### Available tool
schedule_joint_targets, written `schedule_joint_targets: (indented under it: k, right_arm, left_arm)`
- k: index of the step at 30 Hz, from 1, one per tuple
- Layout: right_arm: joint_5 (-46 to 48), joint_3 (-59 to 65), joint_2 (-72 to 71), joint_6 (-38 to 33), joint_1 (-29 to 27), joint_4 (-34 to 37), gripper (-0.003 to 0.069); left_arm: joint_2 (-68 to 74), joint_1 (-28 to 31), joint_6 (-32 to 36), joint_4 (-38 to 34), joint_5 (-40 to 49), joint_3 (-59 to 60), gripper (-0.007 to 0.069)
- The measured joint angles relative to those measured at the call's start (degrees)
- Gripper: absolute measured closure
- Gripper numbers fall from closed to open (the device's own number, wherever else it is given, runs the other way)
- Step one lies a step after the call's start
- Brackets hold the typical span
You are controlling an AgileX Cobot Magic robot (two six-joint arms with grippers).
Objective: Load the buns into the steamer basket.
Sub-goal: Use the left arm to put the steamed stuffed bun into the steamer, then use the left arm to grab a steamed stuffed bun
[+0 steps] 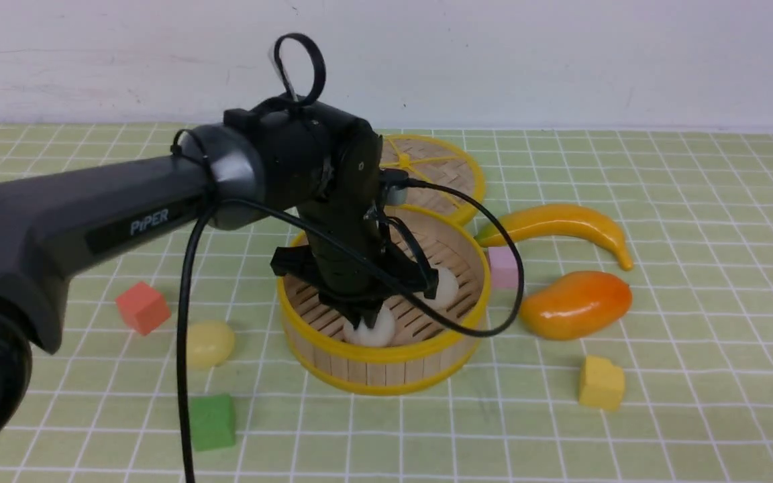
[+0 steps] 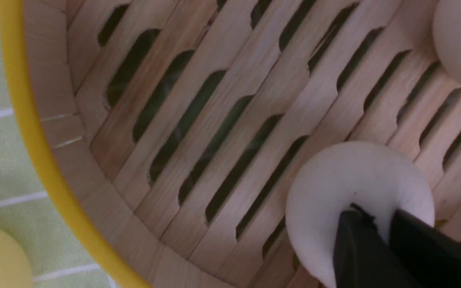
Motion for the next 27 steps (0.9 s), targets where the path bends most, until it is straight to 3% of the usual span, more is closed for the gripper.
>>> schedule_joint_targets:
  k: [2, 5, 10, 15, 18, 22, 27]
  right_arm:
    - [0.0, 0.0, 0.0, 0.0, 0.0, 0.0, 0.0595]
    - [0.0, 0.0, 0.0, 0.0, 0.0, 0.0, 0.0591]
    - [0.0, 0.0, 0.0, 0.0, 0.0, 0.0, 0.0584]
    - [0.0, 0.0, 0.0, 0.0, 0.0, 0.0, 0.0577]
    - [0.0, 0.0, 0.0, 0.0, 0.0, 0.0, 0.0573]
    - [0.0, 0.0, 0.0, 0.0, 0.0, 0.0, 0.0569]
    - [0.0, 0.0, 0.0, 0.0, 0.0, 0.0, 0.0564]
  left_arm:
    - [0.0, 0.0, -0.1, 0.0, -0.1, 0.0, 0.0483]
    - [-0.5, 0.0, -0.3, 0.0, 0.2, -0.1, 0.0333]
    - [-4.3, 0.0, 0.2, 3.0, 3.3, -0.1, 0.0216]
    - [-12.5, 1.2, -2.0, 14.2, 8.1, -0.1, 0.0209]
    - [-16.3, 5.8, -4.0, 16.4, 9.9, 0.7, 0.0231]
    - [-18.0, 13.3, -4.0, 12.2, 9.7, 4.7, 0.0275]
    - [-16.5, 20.1, 0.8, 0.1, 4.7, 11.8, 0.0300]
